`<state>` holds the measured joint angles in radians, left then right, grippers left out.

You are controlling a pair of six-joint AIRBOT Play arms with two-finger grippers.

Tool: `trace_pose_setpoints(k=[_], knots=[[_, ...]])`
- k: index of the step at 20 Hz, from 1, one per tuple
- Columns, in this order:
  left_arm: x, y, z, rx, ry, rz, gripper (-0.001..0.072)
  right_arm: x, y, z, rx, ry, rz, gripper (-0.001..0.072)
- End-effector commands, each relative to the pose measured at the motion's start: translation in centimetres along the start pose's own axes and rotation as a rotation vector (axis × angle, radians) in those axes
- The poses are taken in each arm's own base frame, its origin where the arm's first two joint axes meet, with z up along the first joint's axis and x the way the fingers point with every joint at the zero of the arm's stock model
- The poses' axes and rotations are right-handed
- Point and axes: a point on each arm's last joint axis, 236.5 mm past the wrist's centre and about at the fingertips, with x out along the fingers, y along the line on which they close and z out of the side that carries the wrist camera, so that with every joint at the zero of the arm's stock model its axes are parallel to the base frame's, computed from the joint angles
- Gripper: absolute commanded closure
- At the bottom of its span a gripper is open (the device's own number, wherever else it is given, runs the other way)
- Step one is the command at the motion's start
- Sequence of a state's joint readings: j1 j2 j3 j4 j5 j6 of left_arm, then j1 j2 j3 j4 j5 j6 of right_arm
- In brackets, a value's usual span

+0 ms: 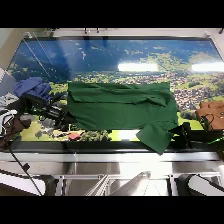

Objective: Fold the shirts.

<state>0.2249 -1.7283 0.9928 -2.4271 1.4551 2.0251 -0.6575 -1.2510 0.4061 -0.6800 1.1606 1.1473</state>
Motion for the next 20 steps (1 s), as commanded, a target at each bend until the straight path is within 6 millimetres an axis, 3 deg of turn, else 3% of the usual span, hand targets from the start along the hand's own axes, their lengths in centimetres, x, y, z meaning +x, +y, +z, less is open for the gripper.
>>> trace_pose_setpoints(k=[1, 2, 3, 4, 7, 10, 12, 16, 20], knots=[[-0.1, 0.0, 0.2, 0.001, -0.007, 0.002, 0.0675, 0.5, 3.5, 0.9, -0.037, -0.021, 0.187, 0.0448], [-0.1, -0.1, 0.2, 0.001, -0.006, 0.001, 0.0675, 0.3, 4.7, 0.5, -0.058, -0.006, 0.244, 0.05], [-0.1, -0.1, 0.0, 0.001, -0.001, -0.003, 0.0675, 0.0, 5.7, -0.1, -0.069, 0.016, 0.287, 0.0623], [-0.1, -0.3, -0.2, 0.002, 0.01, -0.008, 0.0675, -0.4, 6.5, -0.8, -0.076, 0.042, 0.318, 0.0691], [-1.6, -0.8, -0.5, 0.013, -0.013, -0.017, 0.0675, -1.8, 8.1, -1.8, -0.138, 0.039, 0.355, 0.0692], [-5.1, -0.9, -0.3, 0.023, -0.106, -0.012, 0.0675, -5.2, 10.6, -0.3, -0.174, -0.089, 0.442, 0.0692], [-7.1, -0.8, -0.8, 0.017, -0.141, -0.017, 0.0675, -7.1, 12.0, -0.4, -0.189, -0.12, 0.504, 0.0692], [-8.6, -0.8, -1.4, 0.008, -0.161, -0.037, 0.0675, -7.3, 12.3, -0.6, -0.201, -0.121, 0.51, 0.0692], [-8.3, -1.1, -1.4, 0.015, -0.153, -0.038, 0.0675, -7.3, 12.1, 0.8, -0.182, -0.177, 0.501, 0.0692]])
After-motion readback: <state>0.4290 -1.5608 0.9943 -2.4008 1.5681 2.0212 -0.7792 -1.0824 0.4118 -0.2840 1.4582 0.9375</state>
